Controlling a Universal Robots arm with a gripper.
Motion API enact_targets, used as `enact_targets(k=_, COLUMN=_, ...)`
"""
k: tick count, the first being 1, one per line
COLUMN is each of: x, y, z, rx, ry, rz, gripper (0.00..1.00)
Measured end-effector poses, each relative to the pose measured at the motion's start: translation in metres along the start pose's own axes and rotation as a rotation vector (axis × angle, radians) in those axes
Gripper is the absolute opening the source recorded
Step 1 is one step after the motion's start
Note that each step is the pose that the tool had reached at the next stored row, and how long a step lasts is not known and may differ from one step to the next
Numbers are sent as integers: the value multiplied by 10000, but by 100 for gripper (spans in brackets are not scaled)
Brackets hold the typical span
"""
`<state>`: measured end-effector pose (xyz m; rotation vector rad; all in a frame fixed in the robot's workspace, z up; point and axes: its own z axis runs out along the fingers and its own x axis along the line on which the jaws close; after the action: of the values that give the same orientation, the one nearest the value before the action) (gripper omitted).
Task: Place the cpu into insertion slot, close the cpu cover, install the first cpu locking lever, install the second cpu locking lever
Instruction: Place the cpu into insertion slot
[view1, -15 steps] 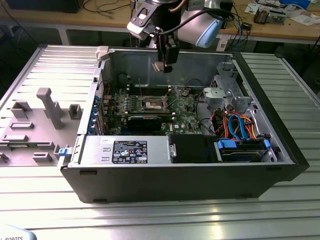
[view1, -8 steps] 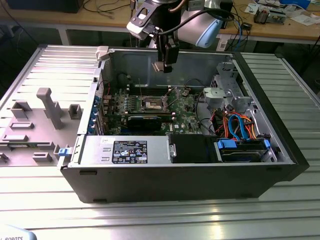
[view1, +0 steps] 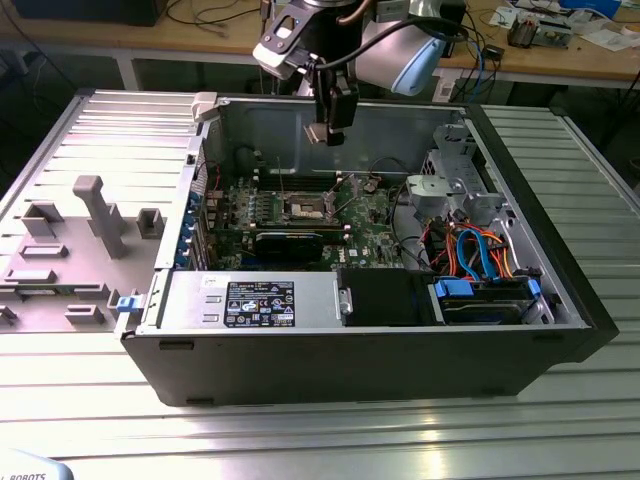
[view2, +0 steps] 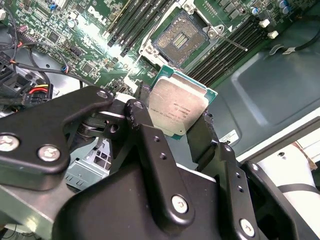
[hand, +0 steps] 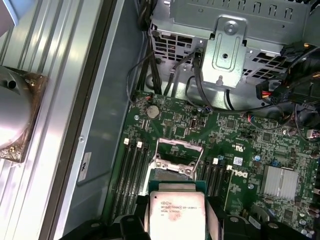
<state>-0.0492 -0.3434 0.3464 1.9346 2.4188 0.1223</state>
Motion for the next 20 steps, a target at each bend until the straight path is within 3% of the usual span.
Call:
enact_targets(k=8, x=0, y=0, z=4, rx=-7, ry=-35, rz=388, gripper=54)
enact_targets(k=15, x=1, y=-7, z=20, rx=-25, ry=-150, rz=1664, gripper=54)
enact_targets(k=20, x=28, y=-13, z=124, rx=-11, ry=-171, rz=1752, gripper=54)
